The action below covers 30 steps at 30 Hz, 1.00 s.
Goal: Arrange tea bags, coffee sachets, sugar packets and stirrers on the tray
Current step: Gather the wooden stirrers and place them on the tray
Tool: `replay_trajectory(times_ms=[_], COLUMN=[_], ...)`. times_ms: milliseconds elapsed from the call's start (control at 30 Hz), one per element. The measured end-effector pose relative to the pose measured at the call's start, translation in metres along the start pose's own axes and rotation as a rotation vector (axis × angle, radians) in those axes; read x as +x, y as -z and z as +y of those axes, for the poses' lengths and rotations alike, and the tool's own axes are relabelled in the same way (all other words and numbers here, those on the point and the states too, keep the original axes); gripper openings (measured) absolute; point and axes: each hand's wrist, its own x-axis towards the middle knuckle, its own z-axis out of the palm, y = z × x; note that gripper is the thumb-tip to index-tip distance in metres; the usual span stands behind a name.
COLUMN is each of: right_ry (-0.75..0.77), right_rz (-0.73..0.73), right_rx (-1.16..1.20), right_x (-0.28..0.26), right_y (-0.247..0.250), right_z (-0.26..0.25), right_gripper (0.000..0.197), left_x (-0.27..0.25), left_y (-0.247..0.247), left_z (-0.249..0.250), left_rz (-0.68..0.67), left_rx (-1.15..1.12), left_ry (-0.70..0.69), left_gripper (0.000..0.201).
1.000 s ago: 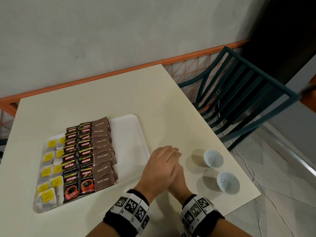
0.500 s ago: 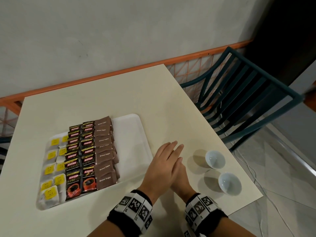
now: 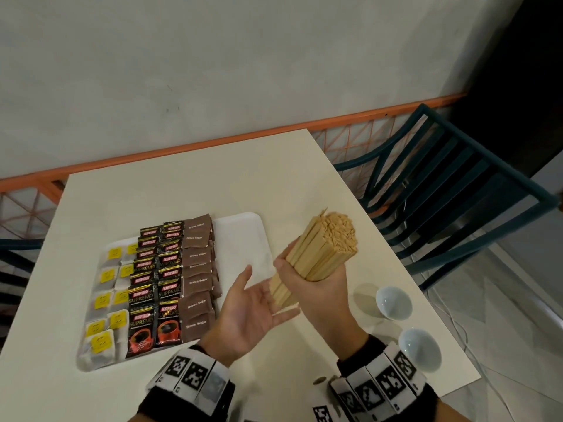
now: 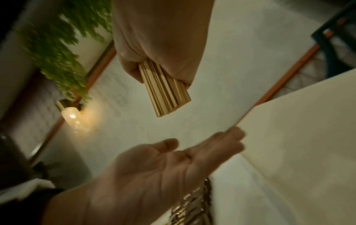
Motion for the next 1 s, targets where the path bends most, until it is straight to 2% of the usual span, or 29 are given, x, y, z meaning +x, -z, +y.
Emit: replay_trajectory(times_ms=[67, 167, 233, 267, 300, 333, 367, 467, 533, 567, 667, 733, 800, 833, 900, 1000], right_ry=[-0.014, -0.073, -0.077, -0.078, -0.079, -0.081, -0.081, -0.103, -0.102, -0.100, -0.153, -0.133, 0.004, 0.014, -0.049, 0.015], right_rz=[-0.036, -0.083, -0.100, -0.109, -0.128, -0.157, -0.209, -0.355, -0.415, -0.444, -0.528, -0.599, -0.666, -0.711, -0.796, -0.811], right_rx=[-0.023, -0.124, -0.154, -0.154, -0.138, -0.127, -0.118, -0.172, -0.187, -0.202, -0.296, -0.379, -0.519, -0.540, -0.537, -0.629], right_x=[-0.007, -0.020, -0.021, -0.020, -0.019, -0.018, -0.018, -0.023, -0.028, -0.031, -0.041, -0.048, -0.050, -0.049, -0.044, -0.041], right_y=[-0.013, -0.027, -0.032, -0.033, -0.032, -0.032, -0.032, -0.031, -0.028, -0.027, -0.032, -0.041, -0.045, -0.046, -0.045, -0.044], right_z=[0.002, 0.017, 0.025, 0.027, 0.027, 0.028, 0.029, 0.042, 0.057, 0.063, 0.088, 0.105, 0.116, 0.116, 0.117, 0.117], right_gripper=[0.033, 0.033, 0.033, 0.034, 0.036, 0.037, 0.036, 0.027, 0.021, 0.020, 0.023, 0.024, 0.035, 0.042, 0.048, 0.048], left_x=[-0.009, -0.017, -0.018, -0.020, -0.021, -0.023, -0.026, -0.038, -0.050, -0.056, -0.069, -0.064, -0.055, -0.052, -0.049, -0.049], left_y=[-0.007, -0.009, -0.004, -0.003, -0.002, 0.001, 0.003, 0.016, 0.027, 0.031, 0.033, 0.038, 0.052, 0.059, 0.068, 0.070], left_z=[0.000, -0.001, -0.002, -0.002, -0.001, 0.000, 0.004, 0.017, 0.020, 0.019, 0.008, -0.004, -0.016, -0.021, -0.029, -0.030], left_rz=[-0.104, -0.214, -0.213, -0.205, -0.161, -0.093, -0.041, 0.108, 0.068, 0.048, 0.069, 0.176, 0.251, 0.282, 0.349, 0.413], left_rx=[-0.074, -0.118, -0.137, -0.136, -0.096, -0.021, 0.098, 0.382, 0.535, 0.626, 0.995, 1.365, 1.627, 1.669, 1.665, 1.660], left_ry=[-0.009, -0.061, -0.076, -0.083, -0.116, -0.162, -0.226, -0.504, -0.736, -0.846, -1.065, -1.168, -1.146, -1.101, -1.047, -1.073], left_gripper=[0.050, 0.080, 0.090, 0.086, 0.071, 0.048, 0.037, 0.065, 0.089, 0.090, 0.061, 0.042, 0.031, 0.030, 0.029, 0.027])
